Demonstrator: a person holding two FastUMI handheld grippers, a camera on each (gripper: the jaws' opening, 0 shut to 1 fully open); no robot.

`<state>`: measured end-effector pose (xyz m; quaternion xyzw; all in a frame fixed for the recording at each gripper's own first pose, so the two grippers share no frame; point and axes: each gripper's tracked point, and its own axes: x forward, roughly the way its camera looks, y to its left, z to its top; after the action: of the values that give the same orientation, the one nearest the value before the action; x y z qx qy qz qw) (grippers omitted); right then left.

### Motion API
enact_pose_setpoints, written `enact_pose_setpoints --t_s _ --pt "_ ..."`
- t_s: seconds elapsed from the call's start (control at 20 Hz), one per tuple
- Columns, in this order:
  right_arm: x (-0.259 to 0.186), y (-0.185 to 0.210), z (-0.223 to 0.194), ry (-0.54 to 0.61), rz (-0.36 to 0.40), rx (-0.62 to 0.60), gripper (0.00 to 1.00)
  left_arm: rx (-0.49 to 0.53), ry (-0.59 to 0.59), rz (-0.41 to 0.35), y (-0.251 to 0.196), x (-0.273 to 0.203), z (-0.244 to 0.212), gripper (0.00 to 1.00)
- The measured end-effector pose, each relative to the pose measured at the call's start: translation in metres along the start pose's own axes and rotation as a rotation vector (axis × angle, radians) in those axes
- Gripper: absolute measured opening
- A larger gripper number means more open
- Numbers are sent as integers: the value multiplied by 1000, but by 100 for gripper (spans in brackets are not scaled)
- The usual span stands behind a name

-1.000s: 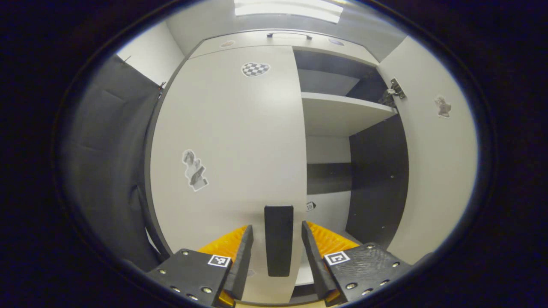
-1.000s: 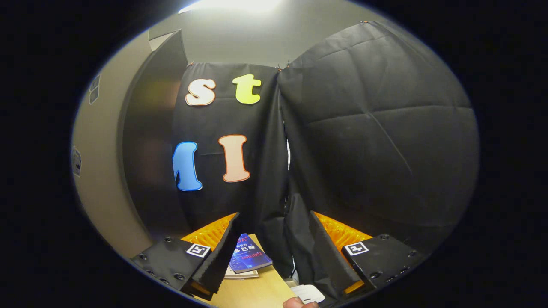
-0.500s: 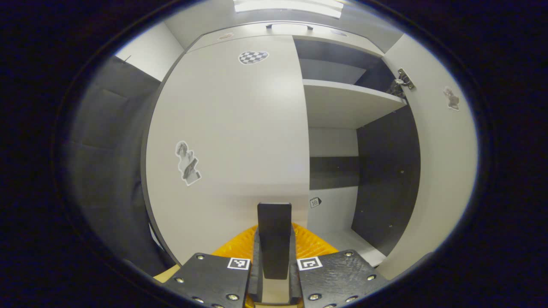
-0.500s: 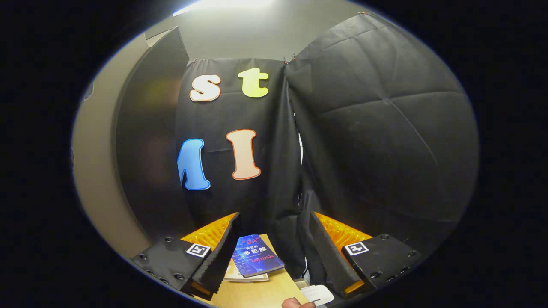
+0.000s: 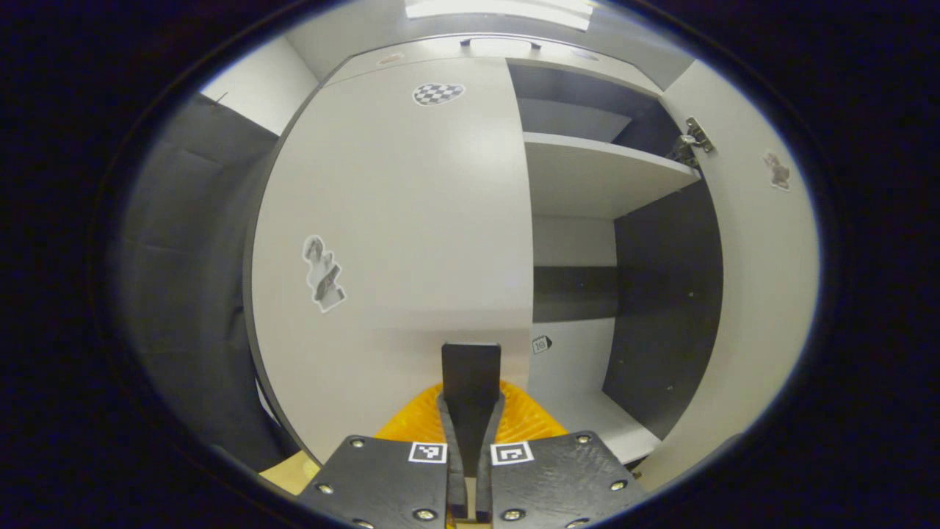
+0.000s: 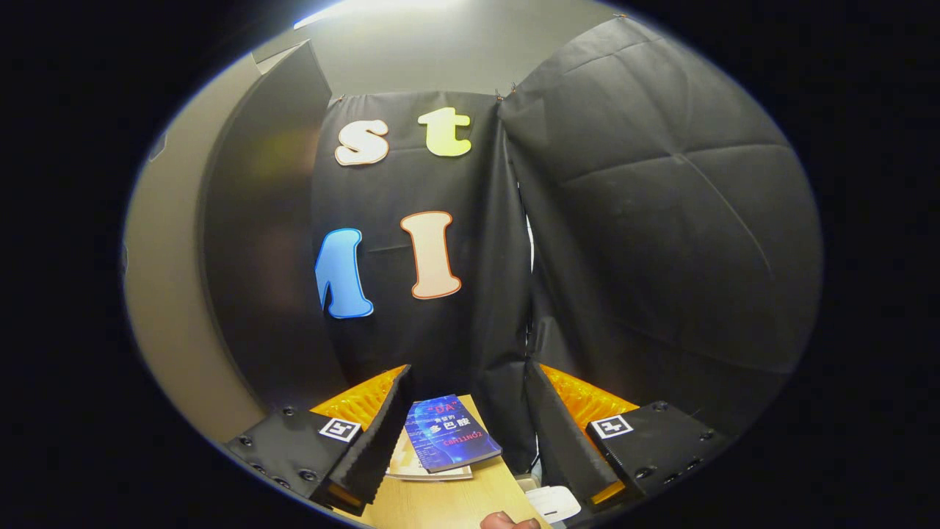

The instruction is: Open the right door of the double-door shoe cabinet with the right hand, and open the left door with the left hand.

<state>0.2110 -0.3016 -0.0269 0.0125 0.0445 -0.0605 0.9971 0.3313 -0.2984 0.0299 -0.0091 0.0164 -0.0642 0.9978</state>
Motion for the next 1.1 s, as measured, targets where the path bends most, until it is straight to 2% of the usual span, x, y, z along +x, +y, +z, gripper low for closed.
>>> enact_pose_setpoints --t_s 0.25,0.5,0.7,0.75,0.8,0.95,1.0,1.05,1.1 --pt "-17 0 -4 17 -2 -2 98 -14 3 0 1 -6 -1 7" --pt "-48 -2 -3 15 -56 -40 98 -33 7 -25 4 -17 -1 7" --pt "-76 2 5 11 -104 -42 98 -49 -2 -84 13 -25 -3 7" --pt "-86 7 10 -2 -113 -35 92 -56 -4 -99 15 -27 -4 7" --pt "-95 13 16 -19 -123 -28 98 -59 -7 -118 17 -29 -3 7" --pt "-126 32 27 -52 -148 0 98 -70 -5 -180 26 -35 -6 7" --pt "-136 40 28 -57 -151 7 92 -76 -9 -200 30 -37 -6 7" --pt "-146 46 28 -58 -155 9 98 -83 -10 -217 33 -39 -7 6" --pt "-156 52 28 -62 -165 6 98 -87 -10 -232 36 -41 -8 7"
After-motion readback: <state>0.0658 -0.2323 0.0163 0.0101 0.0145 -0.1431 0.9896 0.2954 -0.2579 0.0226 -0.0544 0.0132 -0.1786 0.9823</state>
